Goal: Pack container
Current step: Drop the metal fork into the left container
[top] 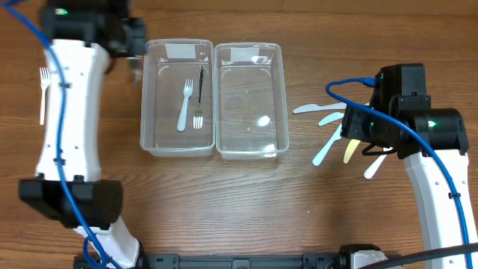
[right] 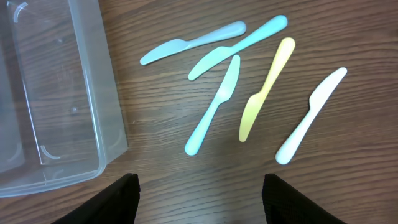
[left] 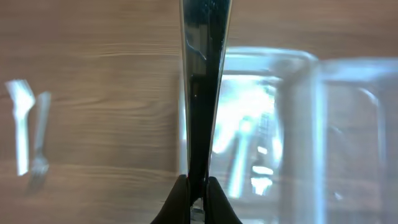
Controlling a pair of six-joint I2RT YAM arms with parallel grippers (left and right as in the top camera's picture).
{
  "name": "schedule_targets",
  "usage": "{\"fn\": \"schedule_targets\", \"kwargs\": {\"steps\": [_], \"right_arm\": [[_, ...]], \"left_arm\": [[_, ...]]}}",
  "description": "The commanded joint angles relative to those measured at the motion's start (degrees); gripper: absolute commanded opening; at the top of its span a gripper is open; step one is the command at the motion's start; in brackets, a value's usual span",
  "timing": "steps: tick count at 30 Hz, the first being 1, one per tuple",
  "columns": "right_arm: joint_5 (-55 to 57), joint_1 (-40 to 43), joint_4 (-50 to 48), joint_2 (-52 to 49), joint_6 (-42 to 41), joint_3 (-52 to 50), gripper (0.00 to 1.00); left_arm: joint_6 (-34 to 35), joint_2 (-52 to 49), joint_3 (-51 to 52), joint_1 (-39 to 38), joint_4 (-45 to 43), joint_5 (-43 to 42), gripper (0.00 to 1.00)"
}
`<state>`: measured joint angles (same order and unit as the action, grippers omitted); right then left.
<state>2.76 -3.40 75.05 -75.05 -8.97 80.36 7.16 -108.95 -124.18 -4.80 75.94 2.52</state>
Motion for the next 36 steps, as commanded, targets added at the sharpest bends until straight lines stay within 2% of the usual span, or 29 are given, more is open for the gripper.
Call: {"fn": "schedule_targets", "kwargs": {"steps": [1, 3, 13, 14, 15, 17, 23, 26, 29, 31, 33, 36], "right_arm": [[-0.28, 0.15, -0.28, 0.94, -0.02, 1.46, 0.66], [-0.28, 0.15, -0.24, 0.94, -0.02, 1.46, 0.66], [-0.26, 0.15, -0.09, 0.94, -0.02, 1.46, 0.66], [-0.28, 0.15, -0.09, 0.94, -0.02, 1.46, 0.66], [-0.28, 0.15, -0.09, 0.94, -0.04, 1.46, 0.66], [-0.28, 0.15, -0.11, 0.94, -0.02, 1.46, 0.66], [-0.26, 0.15, -0.11, 0.94, -0.02, 1.46, 0.66], [-0.26, 0.15, -0.07, 0.94, -0.02, 1.46, 0.66], [-0.26, 0.15, 0.00, 0.94, -0.02, 1.46, 0.66], [-0.26, 0.15, 0.00, 0.94, -0.02, 1.46, 0.66], [-0.26, 0.15, -0.11, 0.94, -0.02, 1.46, 0.66], [-0.28, 0.15, -0.15, 0.94, -0.02, 1.46, 0.66]], "left_arm": [[-1.62, -5.18, 0.66, -6.78, 0.09, 0.52, 0.04], [-1.57, -10.67, 0.66, -10.08, -0.17, 1.51, 0.04], [-1.40, -24.35, 0.66, -10.62, 0.68, 0.42, 0.04], [-1.46, -24.83, 0.66, -10.62, 1.03, 0.42, 0.07], [-1.95, -24.83, 0.66, -10.62, 1.27, 0.42, 0.10], [-3.63, -24.33, 0.59, -10.62, 1.36, 0.44, 0.30], [-4.42, -17.92, 0.26, -9.66, 1.73, 1.84, 0.36], [-4.37, -11.89, 0.24, -7.26, 1.90, 3.72, 0.47], [-4.35, -2.56, 0.24, -0.52, 1.84, 4.52, 0.57], [-3.93, 2.49, 0.26, 5.44, 2.08, 4.50, 0.81], [-3.98, 5.55, 0.26, 11.43, 2.45, 4.52, 1.00], [-3.89, 6.67, 0.28, 20.59, 3.26, 4.24, 1.00]]}}
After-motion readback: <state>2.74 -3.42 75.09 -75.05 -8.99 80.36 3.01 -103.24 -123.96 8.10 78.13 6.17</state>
